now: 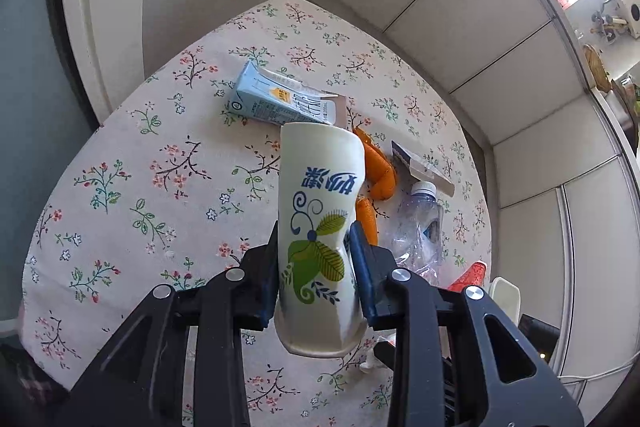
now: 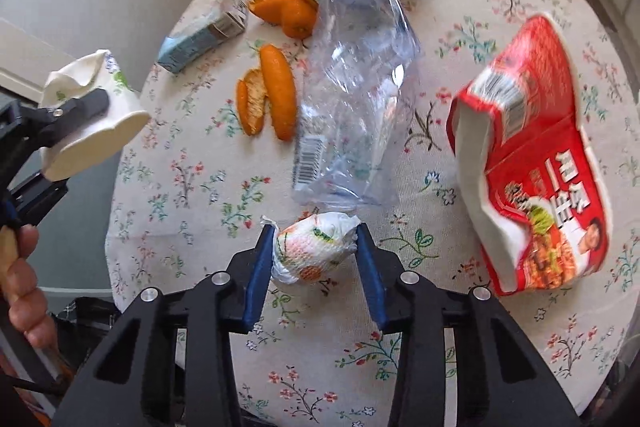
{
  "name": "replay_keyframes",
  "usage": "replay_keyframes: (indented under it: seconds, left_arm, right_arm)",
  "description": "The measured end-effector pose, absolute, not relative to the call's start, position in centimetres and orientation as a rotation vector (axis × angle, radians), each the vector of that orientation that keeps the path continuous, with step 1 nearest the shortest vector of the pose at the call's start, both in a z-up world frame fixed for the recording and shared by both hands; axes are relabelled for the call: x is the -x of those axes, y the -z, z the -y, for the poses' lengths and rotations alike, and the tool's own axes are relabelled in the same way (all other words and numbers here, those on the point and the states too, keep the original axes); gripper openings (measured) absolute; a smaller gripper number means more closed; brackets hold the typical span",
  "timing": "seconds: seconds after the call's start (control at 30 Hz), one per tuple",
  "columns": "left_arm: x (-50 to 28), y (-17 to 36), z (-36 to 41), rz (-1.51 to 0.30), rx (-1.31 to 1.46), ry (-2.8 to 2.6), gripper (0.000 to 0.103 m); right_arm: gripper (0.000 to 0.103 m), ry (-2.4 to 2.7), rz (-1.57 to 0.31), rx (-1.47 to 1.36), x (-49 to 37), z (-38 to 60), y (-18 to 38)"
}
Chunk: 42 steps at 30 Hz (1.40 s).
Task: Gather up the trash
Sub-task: 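Grasp the crumpled white tissue with the right tool while the left tool holds the cup, then carry cup and tissue to the white bin while the right tool opens over it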
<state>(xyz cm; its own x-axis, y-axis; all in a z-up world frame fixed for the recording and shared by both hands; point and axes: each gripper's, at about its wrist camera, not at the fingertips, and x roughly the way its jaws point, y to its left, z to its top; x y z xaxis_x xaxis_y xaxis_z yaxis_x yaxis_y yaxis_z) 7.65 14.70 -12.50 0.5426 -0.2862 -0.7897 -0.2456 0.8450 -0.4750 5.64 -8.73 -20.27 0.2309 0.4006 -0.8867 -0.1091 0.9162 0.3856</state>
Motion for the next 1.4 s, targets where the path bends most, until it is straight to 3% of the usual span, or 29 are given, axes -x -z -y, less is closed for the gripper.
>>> replay_keyframes:
  seconds: [0.77,1.4]
  left_arm:
    - [-7.2,6.8,-8.7,-0.866,0.525,0.157,0.031]
    - [-7.6,5.0,2.0,-0.814,0.428,0.371,0.031]
  right_arm:
    - [0.041,-0.291,-0.857,-0.257,-4.9,15.7,8.1]
    - [0.041,0.032,-0.615,-0.182,-1.9,27.4,4.1]
